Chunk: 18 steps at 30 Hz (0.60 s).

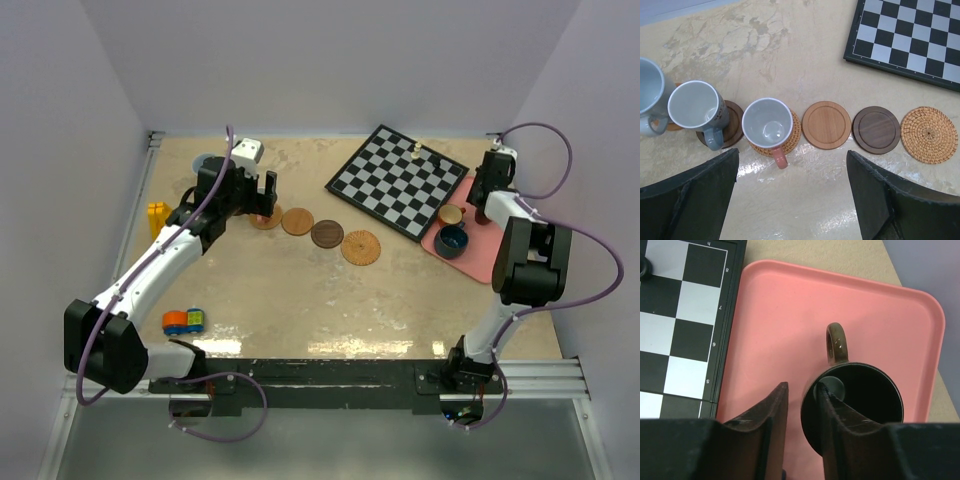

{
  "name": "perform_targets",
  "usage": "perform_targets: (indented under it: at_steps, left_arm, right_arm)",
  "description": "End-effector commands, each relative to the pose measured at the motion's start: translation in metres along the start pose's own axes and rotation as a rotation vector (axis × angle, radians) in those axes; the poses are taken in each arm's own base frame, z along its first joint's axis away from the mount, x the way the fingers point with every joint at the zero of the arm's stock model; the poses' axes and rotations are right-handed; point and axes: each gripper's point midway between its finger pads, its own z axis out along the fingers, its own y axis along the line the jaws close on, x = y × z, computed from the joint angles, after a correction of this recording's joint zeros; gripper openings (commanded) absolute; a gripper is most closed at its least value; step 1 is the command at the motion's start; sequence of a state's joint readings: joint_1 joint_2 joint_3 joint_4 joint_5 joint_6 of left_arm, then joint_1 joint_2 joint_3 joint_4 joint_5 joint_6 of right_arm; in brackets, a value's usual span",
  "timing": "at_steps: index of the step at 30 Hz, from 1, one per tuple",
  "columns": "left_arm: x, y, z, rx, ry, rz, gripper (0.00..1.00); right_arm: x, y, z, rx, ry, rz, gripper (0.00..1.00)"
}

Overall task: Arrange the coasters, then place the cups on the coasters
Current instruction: Pick up the cup from the tray.

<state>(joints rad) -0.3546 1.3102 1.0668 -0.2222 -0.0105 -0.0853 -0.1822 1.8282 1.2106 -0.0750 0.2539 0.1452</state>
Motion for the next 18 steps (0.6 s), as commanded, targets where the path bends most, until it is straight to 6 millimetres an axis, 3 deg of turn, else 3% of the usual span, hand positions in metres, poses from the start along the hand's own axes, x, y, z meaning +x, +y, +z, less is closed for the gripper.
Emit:
perform_targets:
  at_steps: [1, 6, 9, 14, 16, 18]
  left_arm:
    - [-0.013, 0.004, -0.006, -0.014, -0.047, 0.017, 0.93]
    - [-0.013, 0.006, -0.006, -0.025, -0.047, 0.024, 0.93]
    - [-0.014, 0.006, -0.007, -0.025, -0.052, 0.027, 0.93]
    - [-0.018, 0.006, -0.011, -0.026, -0.072, 0.029, 0.93]
    - [-0.021, 0.005, -0.012, -0.003, -0.084, 0.023, 0.93]
    - [-0.025, -0.005, -0.014, 0.076, -0.098, 0.007, 0.93]
  right_arm:
    - [-0.013, -0.004, 0.003, 0.033, -0.037, 0.013, 0.25]
    - [-0.014, -0.007, 0.004, 0.051, -0.031, 0.012, 0.01]
    - [-0.043, -0.010, -0.008, 0.068, -0.083, 0.017, 0.00]
    - [-0.132, 0.006, -0.066, 0.002, -0.292, 0.025, 0.00]
    - [-0.166, 0.028, -0.102, -0.077, -0.398, 0.011, 0.00]
    - [-0.183, 0.063, -0.133, -0.172, -0.459, -0.046, 0.00]
